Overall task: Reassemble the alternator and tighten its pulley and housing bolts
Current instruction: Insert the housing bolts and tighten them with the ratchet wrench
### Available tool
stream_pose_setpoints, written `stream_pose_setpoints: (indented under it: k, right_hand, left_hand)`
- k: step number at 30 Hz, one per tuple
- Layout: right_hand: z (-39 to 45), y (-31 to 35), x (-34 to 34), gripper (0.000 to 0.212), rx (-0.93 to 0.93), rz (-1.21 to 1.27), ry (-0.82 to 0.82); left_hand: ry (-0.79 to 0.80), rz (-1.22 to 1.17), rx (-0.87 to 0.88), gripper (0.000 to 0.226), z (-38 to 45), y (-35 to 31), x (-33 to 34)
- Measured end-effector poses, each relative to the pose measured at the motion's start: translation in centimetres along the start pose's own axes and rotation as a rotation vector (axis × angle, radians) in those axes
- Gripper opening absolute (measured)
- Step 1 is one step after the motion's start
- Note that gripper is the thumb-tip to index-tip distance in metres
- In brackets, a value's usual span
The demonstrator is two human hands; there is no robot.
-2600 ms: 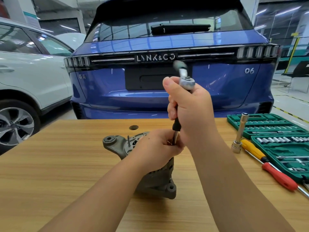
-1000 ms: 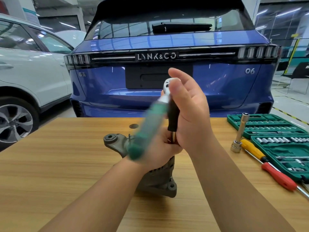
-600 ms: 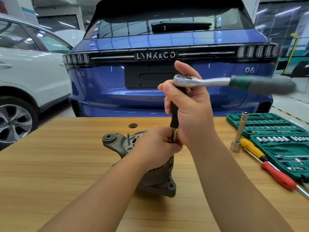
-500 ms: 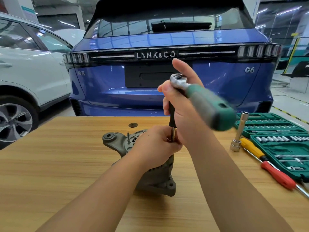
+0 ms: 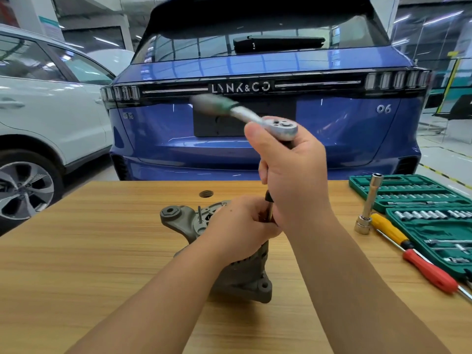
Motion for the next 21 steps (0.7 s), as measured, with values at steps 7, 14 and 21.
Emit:
stream_pose_setpoints:
  k: [7,14,21]
  right_hand:
    - [0.5,-0.5,-0.1,0.033,0.034,0.165,0.165]
    - [0.2,-0.3,1.2,0.061,-0.106,0.243,0.281]
    - [-0.4,-0.7,2.1,0.061,0.05,0.296,0.35]
  left_hand:
    - [-0.008,-0.022,-0.031,0.012,0.4,0.3,-0.1]
    - [-0.013,-0.06,-0.044,0.007,-0.7,-0.4,-0.4]
    - [-0.054,-0.112,-0.086,0.041,-0.7,1.2,-0.5]
Point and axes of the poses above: each hand's wrist, its own z-axis towards the middle knuckle, its own x-axis out of the palm, y = z × x, the point moved 7 cm from there along z, towards the middle knuckle, and after that the axes turned 4 degrees about y, right-handed, at the moved point
